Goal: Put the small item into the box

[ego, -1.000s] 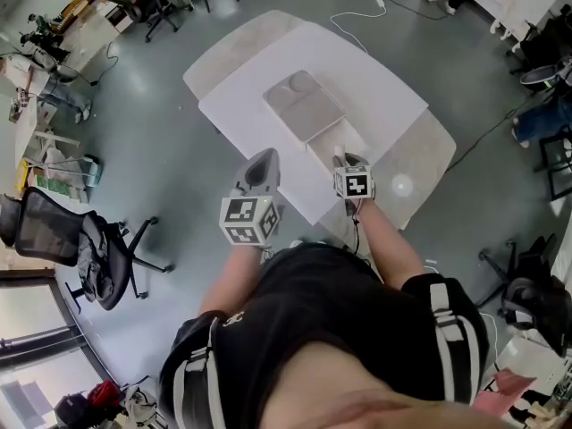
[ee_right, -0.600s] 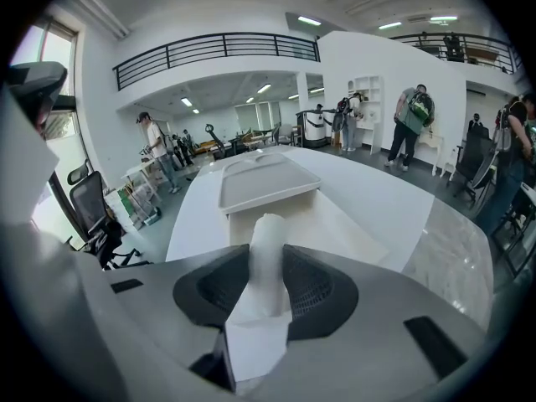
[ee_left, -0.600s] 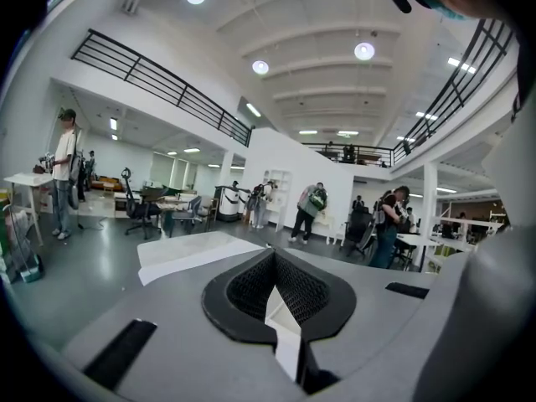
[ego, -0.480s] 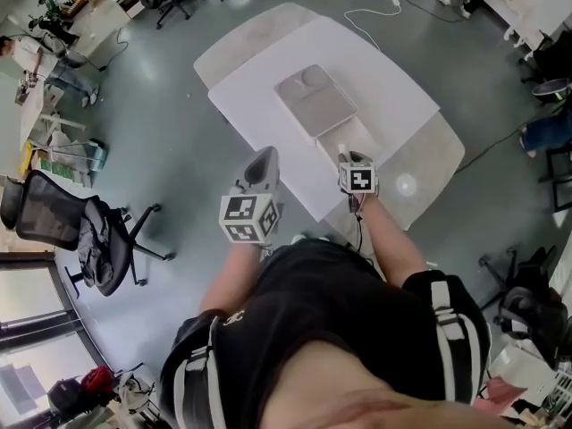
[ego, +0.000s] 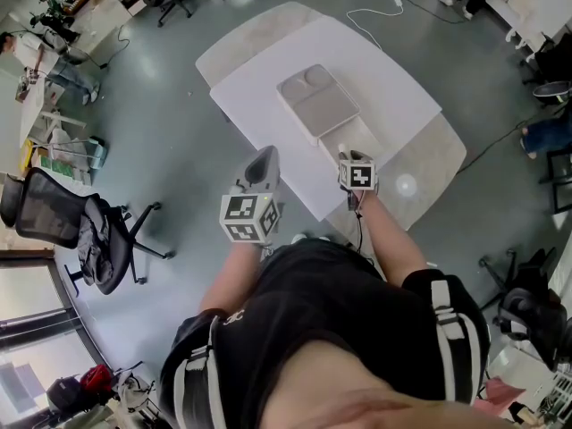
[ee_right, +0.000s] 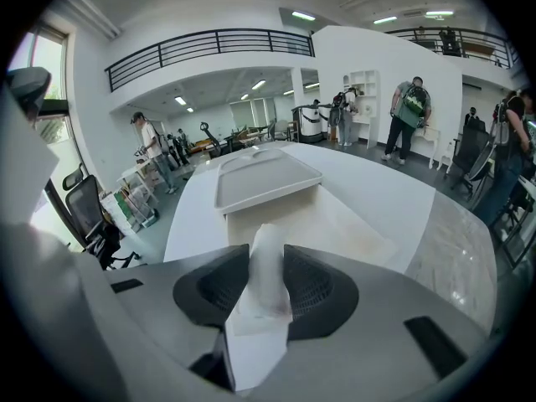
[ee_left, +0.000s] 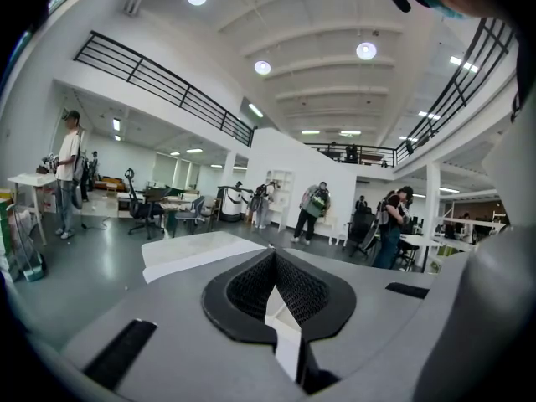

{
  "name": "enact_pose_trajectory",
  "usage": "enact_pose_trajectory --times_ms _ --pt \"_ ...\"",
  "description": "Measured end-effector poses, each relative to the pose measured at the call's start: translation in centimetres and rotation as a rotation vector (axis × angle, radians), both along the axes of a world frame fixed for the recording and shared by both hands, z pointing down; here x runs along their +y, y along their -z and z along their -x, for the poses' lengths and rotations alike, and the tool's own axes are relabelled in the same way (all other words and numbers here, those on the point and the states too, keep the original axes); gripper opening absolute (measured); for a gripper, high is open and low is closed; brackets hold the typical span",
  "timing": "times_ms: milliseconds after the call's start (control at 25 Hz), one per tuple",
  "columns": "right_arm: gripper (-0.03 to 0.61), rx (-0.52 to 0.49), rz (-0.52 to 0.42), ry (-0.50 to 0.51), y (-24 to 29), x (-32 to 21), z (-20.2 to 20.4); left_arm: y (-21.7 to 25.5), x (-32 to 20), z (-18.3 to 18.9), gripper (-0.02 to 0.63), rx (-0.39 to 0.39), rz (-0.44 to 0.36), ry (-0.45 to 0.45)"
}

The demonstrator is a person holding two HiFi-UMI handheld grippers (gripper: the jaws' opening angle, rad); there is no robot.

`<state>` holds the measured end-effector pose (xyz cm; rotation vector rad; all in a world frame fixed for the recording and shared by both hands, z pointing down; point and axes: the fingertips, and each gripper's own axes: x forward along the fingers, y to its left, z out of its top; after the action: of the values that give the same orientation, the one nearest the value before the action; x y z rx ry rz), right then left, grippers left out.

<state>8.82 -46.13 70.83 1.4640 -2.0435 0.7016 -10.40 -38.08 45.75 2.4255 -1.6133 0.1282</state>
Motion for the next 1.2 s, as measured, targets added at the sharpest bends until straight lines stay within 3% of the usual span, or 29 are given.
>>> enact_pose_trajectory --times_ms 280,560,840,960,1200 --pt "0.124 0.003 0.006 -0.016 0.0 -0.5 0.7 -0.1 -0.3 0.9 0.005 0.005 0.004 0.006" --pt "0.141 -0.057 -0.033 -0.019 1.3 -0.7 1.4 -0.1 -0.4 1.1 0.005 0.01 0.0 -0.006" --pt "0.14 -0.124 -0.176 -0.056 5.9 -0.9 0.5 0.0 -0.8 0.1 0.005 0.021 -0.009 -0.046" --pt "0.031 -0.109 -0.277 -0.085 8.9 -0.7 -0.3 0.1 -1.0 -0.5 0.005 0.027 -0.013 -0.071" --pt "0.014 -0.115 -0.438 -0.132 14.7 0.2 -1.5 0.3 -1.2 -2.2 0.005 0.036 -0.021 -0.134"
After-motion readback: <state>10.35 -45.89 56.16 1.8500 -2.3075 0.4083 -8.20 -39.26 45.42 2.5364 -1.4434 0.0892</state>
